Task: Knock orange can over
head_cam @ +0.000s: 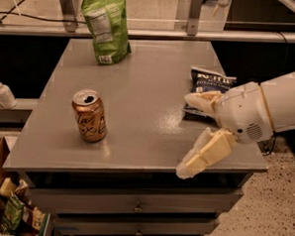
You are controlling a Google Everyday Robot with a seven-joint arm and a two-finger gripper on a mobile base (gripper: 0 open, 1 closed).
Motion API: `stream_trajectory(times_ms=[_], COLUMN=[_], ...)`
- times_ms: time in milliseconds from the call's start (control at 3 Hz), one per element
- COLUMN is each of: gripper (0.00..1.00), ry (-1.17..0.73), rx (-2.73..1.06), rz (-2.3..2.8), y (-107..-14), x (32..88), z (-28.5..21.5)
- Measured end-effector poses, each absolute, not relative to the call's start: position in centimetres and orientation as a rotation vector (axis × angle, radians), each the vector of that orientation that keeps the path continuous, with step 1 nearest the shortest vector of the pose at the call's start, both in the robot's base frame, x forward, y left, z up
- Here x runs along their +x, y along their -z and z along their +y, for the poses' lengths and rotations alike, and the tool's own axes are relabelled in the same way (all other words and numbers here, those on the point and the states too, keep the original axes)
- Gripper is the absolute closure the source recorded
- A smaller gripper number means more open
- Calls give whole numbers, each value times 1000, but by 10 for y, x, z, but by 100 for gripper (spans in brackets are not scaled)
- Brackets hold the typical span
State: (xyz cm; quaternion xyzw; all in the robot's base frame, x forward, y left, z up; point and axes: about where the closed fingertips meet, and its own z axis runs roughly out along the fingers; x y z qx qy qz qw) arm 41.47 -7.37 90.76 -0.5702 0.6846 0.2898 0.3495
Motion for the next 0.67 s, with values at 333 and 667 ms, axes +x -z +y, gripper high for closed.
stream_trajectory(times_ms=[333,667], gripper=[0,0], ry=[-784,-779], rx=[-1472,-1474], rz=[1730,1734], y=[-914,-914], x=[411,411], z=[-63,-64])
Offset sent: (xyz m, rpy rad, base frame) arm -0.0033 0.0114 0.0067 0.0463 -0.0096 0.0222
